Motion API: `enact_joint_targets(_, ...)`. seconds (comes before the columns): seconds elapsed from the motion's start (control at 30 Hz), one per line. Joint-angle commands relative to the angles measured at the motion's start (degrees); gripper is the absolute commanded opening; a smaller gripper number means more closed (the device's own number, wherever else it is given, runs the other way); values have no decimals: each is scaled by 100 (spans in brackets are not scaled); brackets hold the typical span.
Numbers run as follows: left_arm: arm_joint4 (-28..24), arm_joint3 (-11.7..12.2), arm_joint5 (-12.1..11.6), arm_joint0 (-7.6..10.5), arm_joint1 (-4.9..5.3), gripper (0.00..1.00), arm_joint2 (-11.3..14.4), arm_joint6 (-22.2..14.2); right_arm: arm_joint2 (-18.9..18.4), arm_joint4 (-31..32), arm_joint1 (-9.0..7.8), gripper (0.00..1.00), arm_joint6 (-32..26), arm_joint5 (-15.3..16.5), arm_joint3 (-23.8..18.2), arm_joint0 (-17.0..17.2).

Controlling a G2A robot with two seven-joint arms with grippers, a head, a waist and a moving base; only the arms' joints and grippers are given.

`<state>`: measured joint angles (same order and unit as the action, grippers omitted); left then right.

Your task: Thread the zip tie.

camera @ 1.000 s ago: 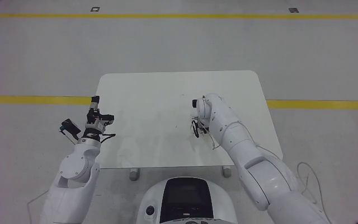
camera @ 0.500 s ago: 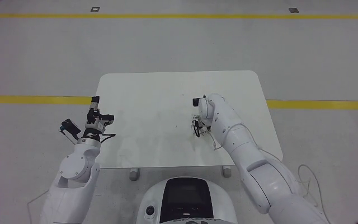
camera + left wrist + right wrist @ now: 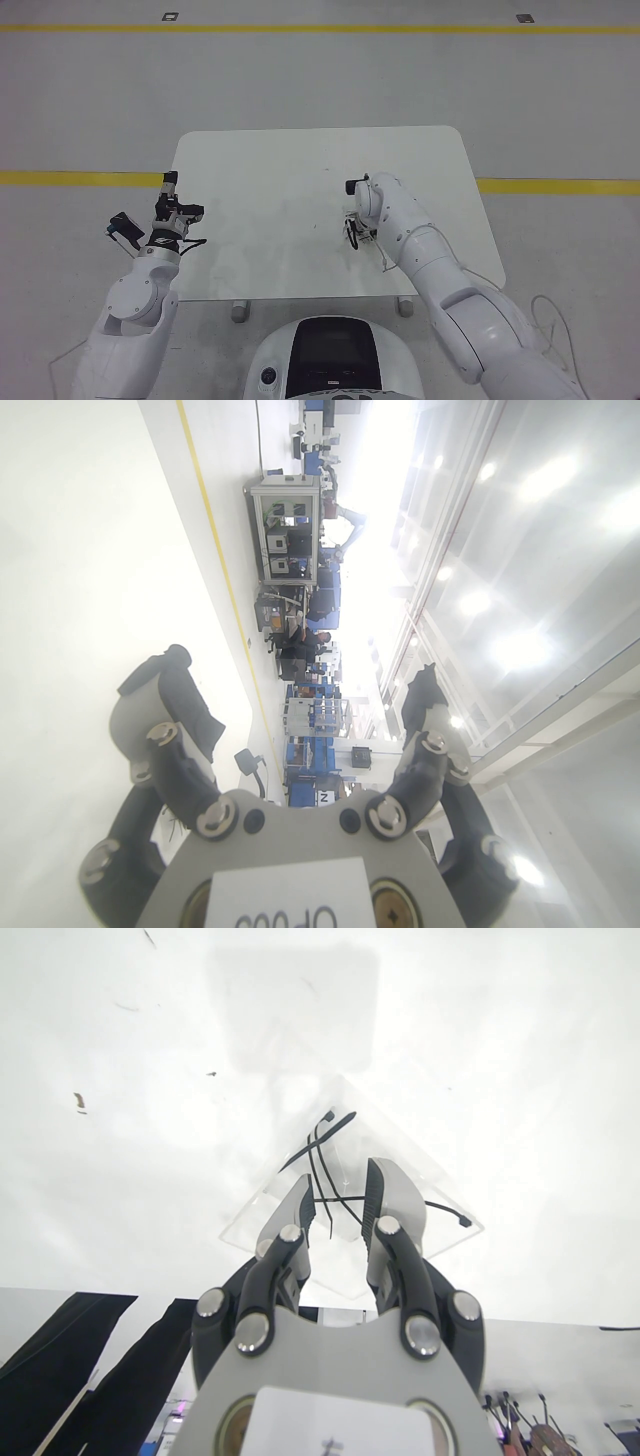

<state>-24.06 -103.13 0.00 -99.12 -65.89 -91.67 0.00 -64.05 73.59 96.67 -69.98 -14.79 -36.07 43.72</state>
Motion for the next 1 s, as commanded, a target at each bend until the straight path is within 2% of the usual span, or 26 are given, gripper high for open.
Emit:
enact_joint_targets(0.0,0,0,0,0,0,100,0,0,23,-24,11,17,24,2,59,-19)
enact_joint_targets(0.07,0,0,0,0,0,100,0,0,51,-47,23,14,52,1,124,-40)
enact_joint_targets(0.2,0,0,0,0,0,100,0,0,90,-97,43,0,107,-4,234,-83)
enact_joint_targets(0.47,0,0,0,0,0,100,0,0,133,-104,48,0,75,-59,195,-143)
enact_joint_targets(0.7,0,0,0,0,0,100,0,0,49,-61,-43,0,-236,28,-389,27)
enact_joint_targets(0.97,0,0,0,0,0,100,0,0,-142,90,-205,0,-635,109,-1255,450)
